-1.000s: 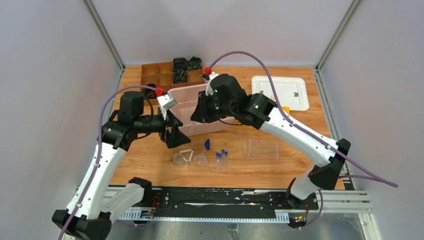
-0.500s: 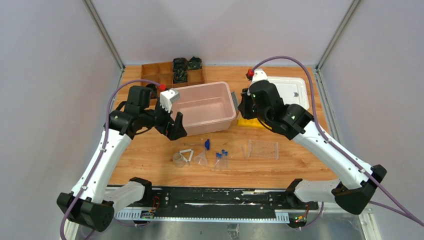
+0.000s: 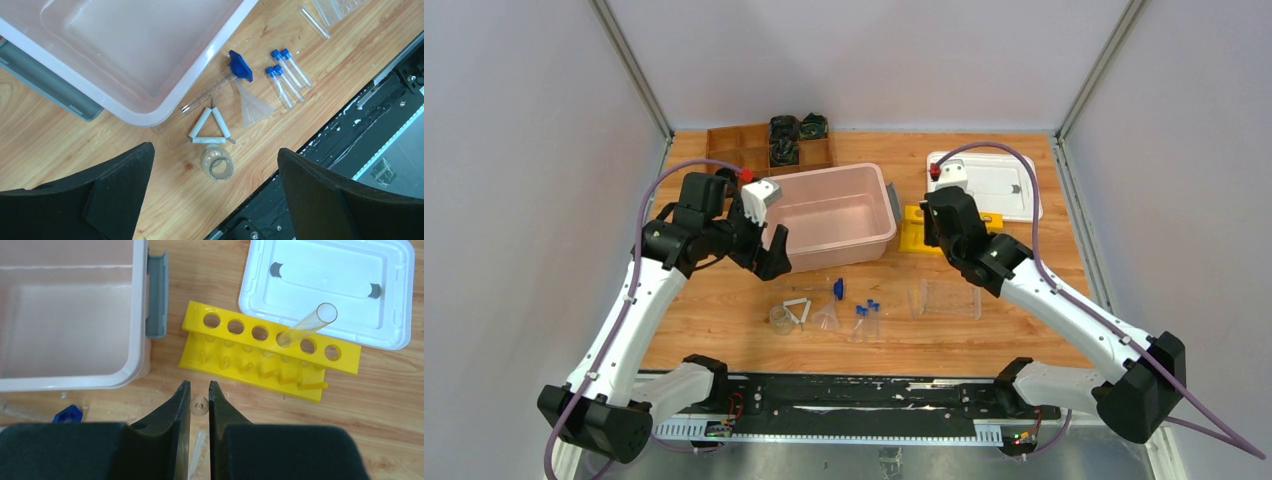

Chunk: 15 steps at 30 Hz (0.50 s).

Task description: Organize the chemistry lab equipment

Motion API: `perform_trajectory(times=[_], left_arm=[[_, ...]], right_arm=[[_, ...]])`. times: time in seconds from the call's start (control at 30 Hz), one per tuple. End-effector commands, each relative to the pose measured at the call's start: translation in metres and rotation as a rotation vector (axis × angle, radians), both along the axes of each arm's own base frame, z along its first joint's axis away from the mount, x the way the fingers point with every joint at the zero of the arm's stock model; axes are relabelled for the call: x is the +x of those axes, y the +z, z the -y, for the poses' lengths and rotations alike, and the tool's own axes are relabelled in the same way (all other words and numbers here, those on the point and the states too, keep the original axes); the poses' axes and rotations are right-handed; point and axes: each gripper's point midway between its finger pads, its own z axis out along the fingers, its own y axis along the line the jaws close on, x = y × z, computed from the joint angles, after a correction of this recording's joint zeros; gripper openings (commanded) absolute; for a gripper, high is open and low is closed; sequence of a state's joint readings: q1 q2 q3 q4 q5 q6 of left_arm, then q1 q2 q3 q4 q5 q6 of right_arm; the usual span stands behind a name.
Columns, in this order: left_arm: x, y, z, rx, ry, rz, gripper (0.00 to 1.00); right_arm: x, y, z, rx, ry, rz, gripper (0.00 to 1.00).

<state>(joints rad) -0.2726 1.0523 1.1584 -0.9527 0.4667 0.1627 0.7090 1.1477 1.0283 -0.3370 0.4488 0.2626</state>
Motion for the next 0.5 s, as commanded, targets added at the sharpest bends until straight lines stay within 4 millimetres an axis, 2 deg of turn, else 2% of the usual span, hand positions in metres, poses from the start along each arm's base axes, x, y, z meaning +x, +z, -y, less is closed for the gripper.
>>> perform_trajectory(times=[0.0, 0.27, 0.4, 0.47], left_arm=[[-0.003, 0.004, -0.004, 0.019, -0.003, 0.024, 1.00], [-0.002, 0.005, -0.009, 0.046, 0.009, 0.029, 1.00], [-0.002, 0.005, -0.010, 0.057, 0.007, 0.036, 1.00], [-0.002, 0.007, -0.011, 0.063, 0.006, 0.042, 1.00]], right_arm=[[0.022, 0.009, 0.012, 0.024, -0.073, 0.122, 0.00], [0.039, -0.013, 0.023, -0.002, -0.132, 0.158, 0.00], [0.044, -0.027, 0.036, -0.005, -0.196, 0.154, 0.00], [0.046, -0.033, 0.034, 0.013, -0.182, 0.145, 0.00]])
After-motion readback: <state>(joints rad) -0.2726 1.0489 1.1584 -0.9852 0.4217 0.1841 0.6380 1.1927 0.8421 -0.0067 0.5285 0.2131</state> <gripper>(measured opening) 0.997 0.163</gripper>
